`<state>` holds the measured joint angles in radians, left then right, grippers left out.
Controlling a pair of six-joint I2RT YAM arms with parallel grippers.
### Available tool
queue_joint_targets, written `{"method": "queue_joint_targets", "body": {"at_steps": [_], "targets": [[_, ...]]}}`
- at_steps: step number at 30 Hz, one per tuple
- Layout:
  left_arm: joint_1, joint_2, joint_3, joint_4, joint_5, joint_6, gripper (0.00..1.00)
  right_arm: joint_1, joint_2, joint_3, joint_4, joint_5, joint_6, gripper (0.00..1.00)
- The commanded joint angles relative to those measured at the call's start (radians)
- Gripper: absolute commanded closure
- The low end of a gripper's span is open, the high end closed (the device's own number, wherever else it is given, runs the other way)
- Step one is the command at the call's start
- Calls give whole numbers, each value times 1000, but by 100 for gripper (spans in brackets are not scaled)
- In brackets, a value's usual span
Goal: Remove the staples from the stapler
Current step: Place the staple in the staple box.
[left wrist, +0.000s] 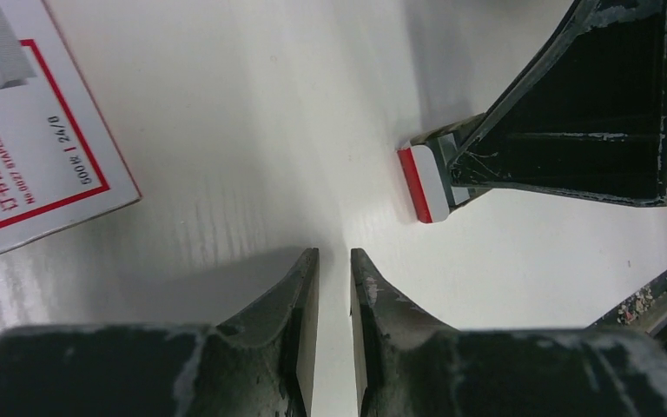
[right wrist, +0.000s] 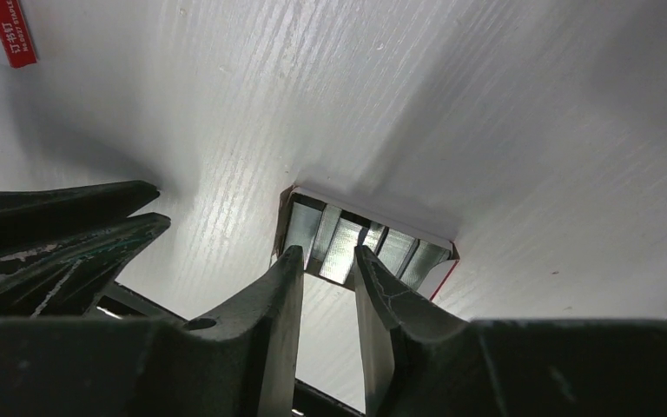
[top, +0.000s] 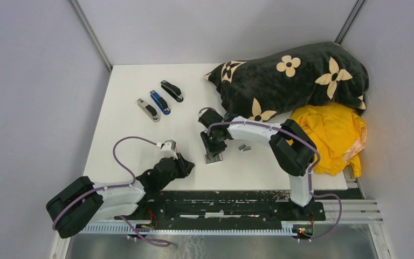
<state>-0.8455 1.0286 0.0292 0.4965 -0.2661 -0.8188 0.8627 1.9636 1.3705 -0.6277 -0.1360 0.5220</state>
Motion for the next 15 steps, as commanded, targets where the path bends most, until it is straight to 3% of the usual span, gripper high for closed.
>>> {"method": "queue_joint_targets", "body": {"at_steps": [1,15], "targets": [[5,51,47,114,42,-23,74,-4,-60,-13,32,-17,26,66],[4,187,80,176,78,-42,75,-22,-71,-55,68,-49,64,64]]}}
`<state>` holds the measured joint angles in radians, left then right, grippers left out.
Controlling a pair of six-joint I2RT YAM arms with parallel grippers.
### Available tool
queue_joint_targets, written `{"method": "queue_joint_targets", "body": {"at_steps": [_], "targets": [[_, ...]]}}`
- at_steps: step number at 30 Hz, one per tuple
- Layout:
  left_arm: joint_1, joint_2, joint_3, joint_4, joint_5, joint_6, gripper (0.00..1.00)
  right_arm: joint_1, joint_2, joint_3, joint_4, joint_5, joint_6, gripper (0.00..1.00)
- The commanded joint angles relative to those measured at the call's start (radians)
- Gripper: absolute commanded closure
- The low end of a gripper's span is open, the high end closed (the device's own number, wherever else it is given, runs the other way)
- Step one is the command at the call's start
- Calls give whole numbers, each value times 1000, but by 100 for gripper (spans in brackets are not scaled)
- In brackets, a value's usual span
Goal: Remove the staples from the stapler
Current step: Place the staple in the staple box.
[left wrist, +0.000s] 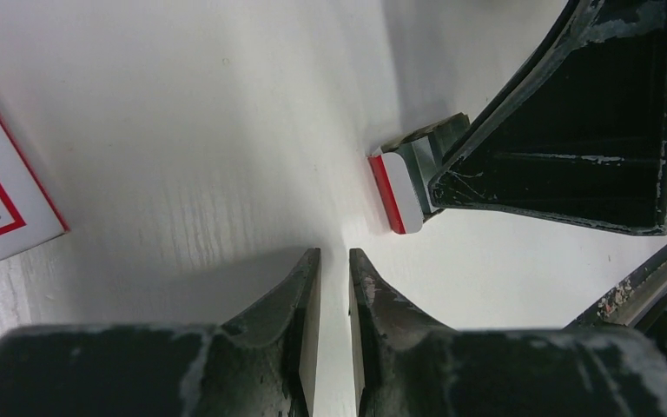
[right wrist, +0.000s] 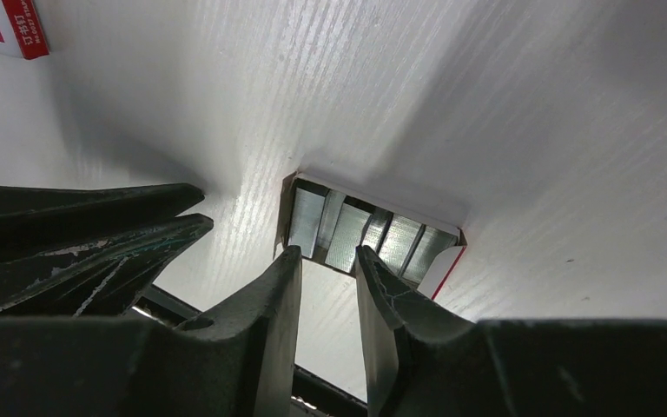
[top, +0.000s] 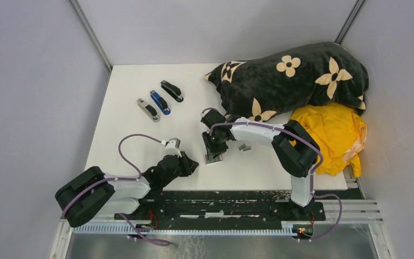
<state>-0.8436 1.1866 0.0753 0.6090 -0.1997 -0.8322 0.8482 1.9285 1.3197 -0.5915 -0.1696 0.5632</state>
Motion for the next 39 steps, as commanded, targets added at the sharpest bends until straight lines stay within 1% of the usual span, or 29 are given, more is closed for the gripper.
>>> {"method": "queue_joint_targets", "body": {"at_steps": [1,20,39], "targets": [[2,38,35,70,16,-29,75,-8,-34,-5,32,-15,23,64],[3,150,53,138,49,-30,76,-14,-17,-5,36,-30,36,64],[4,176,57,152,58,-30,76,-22,-3,-11,44,-47,46,64]]}}
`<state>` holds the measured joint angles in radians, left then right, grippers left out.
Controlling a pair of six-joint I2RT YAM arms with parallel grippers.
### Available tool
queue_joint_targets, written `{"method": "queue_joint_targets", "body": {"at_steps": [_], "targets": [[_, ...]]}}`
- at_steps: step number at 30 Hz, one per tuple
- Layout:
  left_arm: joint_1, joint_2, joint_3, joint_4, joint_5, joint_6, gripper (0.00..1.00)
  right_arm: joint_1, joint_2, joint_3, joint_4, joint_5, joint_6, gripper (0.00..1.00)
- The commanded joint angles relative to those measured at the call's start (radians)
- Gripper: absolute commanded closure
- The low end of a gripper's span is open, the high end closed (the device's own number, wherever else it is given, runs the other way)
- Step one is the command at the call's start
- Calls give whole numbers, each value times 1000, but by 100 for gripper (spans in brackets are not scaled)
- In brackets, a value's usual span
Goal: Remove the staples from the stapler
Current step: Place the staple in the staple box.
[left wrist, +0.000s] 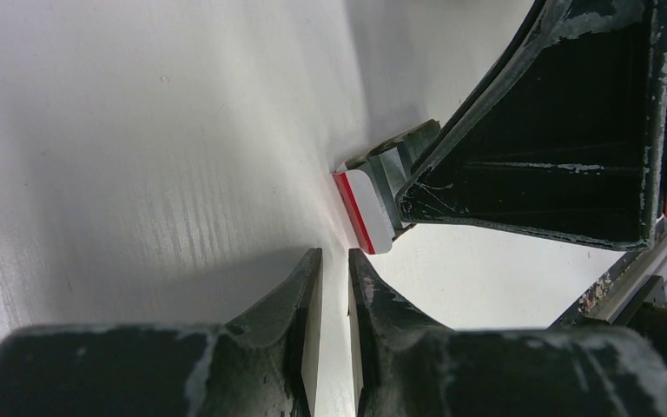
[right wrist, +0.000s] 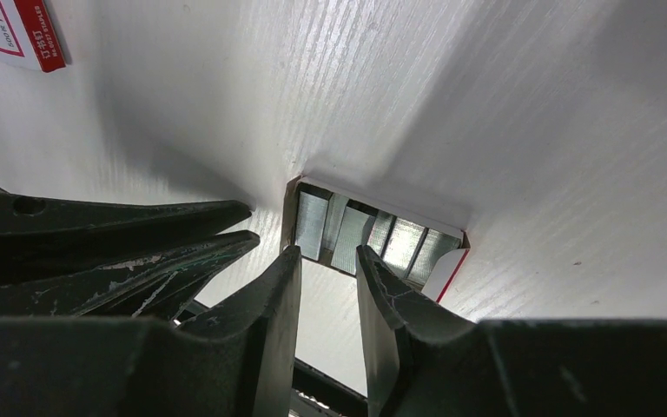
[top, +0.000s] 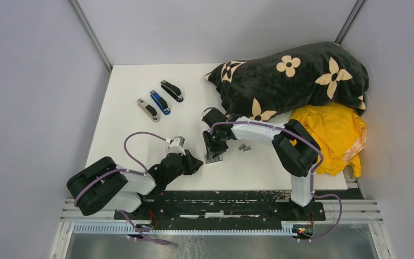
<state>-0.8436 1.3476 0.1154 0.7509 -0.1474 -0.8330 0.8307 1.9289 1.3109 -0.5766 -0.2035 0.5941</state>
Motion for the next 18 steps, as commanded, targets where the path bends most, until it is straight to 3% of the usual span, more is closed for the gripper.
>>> {"method": "queue_joint_targets", "body": {"at_steps": [1,18], "targets": [[2,16,17,12,6,-29,76,-5,-4,-1,29,-12,16,64],[2,31,23,18,15,-29,76,-11,-4,-12,33,-5,23,64]]}}
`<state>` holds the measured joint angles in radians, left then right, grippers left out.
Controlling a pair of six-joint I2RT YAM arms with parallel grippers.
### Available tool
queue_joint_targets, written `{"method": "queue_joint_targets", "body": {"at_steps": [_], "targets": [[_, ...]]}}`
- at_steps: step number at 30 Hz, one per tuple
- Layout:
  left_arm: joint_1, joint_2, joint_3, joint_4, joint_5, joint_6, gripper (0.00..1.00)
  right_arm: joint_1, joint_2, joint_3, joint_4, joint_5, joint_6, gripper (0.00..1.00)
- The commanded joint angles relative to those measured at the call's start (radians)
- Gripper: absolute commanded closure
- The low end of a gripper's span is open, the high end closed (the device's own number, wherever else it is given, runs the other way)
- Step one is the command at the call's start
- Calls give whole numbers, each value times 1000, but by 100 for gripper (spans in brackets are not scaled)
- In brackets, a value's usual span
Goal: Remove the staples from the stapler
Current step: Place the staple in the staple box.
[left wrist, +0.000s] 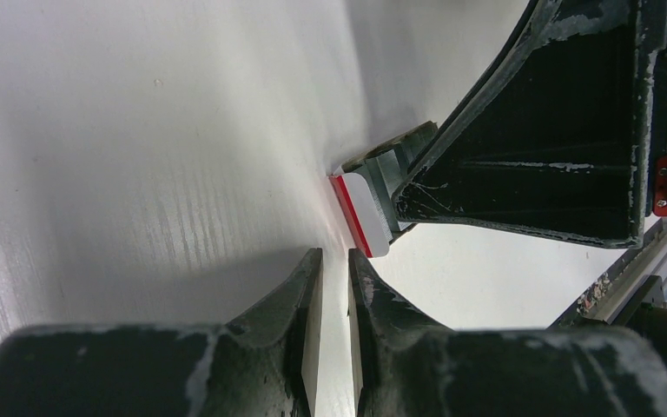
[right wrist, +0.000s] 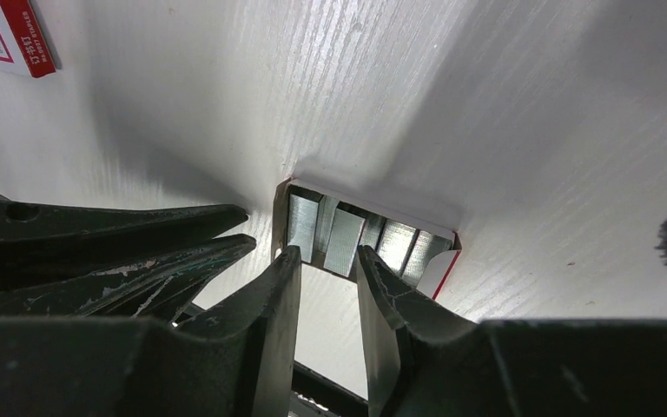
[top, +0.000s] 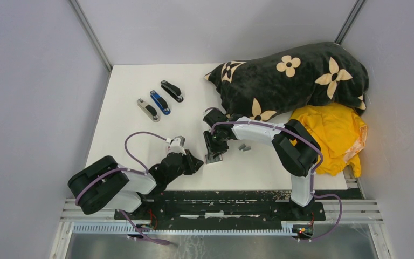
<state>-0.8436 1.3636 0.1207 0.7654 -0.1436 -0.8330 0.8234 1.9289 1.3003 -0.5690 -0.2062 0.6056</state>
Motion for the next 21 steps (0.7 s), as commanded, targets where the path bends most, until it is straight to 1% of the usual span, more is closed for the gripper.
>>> {"method": "queue_joint_targets", "body": {"at_steps": [1,21], "targets": [[3,15,17,4,12,-29,76,-4,-3,-4,27,-7,12,64],[2,48,22,18,16,-30,76,-7,20,6,37,-51,22,64]]}}
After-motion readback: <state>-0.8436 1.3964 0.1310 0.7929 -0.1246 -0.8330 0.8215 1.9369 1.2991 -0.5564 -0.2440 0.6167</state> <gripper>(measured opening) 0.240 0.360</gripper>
